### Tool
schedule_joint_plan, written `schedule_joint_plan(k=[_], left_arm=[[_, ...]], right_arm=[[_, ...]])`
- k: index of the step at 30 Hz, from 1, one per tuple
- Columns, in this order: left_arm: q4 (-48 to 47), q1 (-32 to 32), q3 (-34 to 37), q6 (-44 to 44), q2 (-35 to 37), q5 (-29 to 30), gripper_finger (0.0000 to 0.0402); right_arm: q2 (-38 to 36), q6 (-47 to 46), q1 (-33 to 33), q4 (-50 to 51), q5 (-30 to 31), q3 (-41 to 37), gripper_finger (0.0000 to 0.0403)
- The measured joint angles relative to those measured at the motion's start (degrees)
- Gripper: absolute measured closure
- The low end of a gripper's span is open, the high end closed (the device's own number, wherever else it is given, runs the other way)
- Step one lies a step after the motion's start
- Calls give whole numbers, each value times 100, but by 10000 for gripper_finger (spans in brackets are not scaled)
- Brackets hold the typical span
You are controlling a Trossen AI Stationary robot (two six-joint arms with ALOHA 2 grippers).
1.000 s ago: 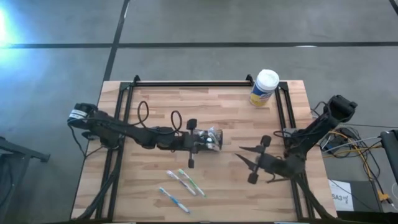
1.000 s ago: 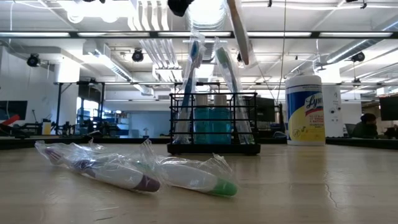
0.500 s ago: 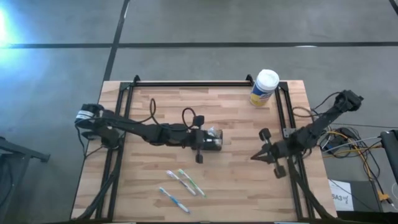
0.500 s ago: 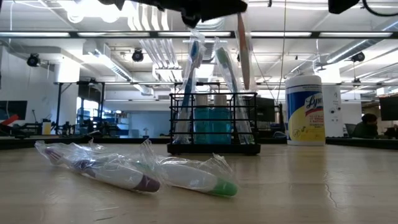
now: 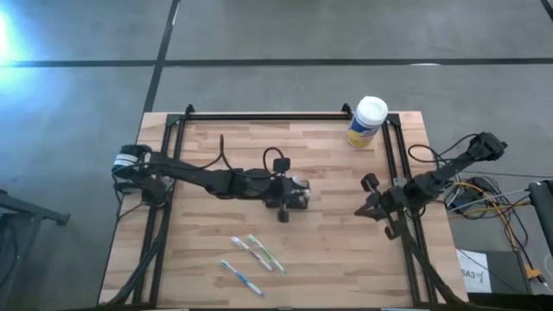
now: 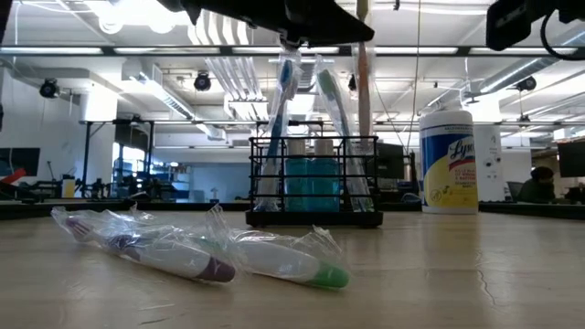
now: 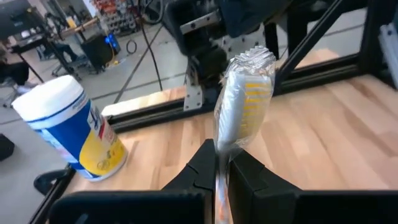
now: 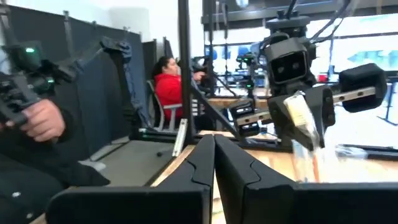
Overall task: Pick & Place toothbrushing station
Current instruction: Put the orange toothbrush into the black wire organizer
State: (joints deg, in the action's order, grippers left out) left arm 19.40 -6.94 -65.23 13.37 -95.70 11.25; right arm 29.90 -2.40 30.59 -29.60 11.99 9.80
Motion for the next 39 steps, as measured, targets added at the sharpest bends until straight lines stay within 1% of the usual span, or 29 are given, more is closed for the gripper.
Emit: schedule_joint_plan(k=[3, 6, 9, 14, 18, 26, 30, 32, 35, 39], left_arm=[[-81, 49, -26, -57, -145, -2, 385], [-79, 108, -26, -174, -297, -4, 385], [-25, 135, -28, -212, -421, -2, 385], [-1, 146, -28, -205, -557, -3, 385], [-6, 164, -28, -205, -668, -2, 383], [-103, 170, -26, -311, -753, 0, 372], [-129, 170, -26, -416, -655, -12, 346], [-145, 170, -26, -553, -557, -181, 325], [-274, 183, -33, -785, -430, -509, 286], [-621, 186, -143, -866, -349, -595, 231]], right_arm=[[27, -17, 0, -61, 364, -110, 394], [72, -4, 0, -539, 546, -274, 394], [72, 0, 1, -892, 556, -434, 394], [92, -15, 0, -1168, 618, -648, 394], [259, 2, 0, -1722, 639, -936, 394], [511, 128, 0, -1939, 664, -852, 394], [545, 151, 0, -1926, 666, -845, 394], [545, 151, 0, -1927, 666, -845, 394], [545, 153, 0, -1926, 688, -845, 394], [557, 153, 0, -1928, 812, -843, 394]])
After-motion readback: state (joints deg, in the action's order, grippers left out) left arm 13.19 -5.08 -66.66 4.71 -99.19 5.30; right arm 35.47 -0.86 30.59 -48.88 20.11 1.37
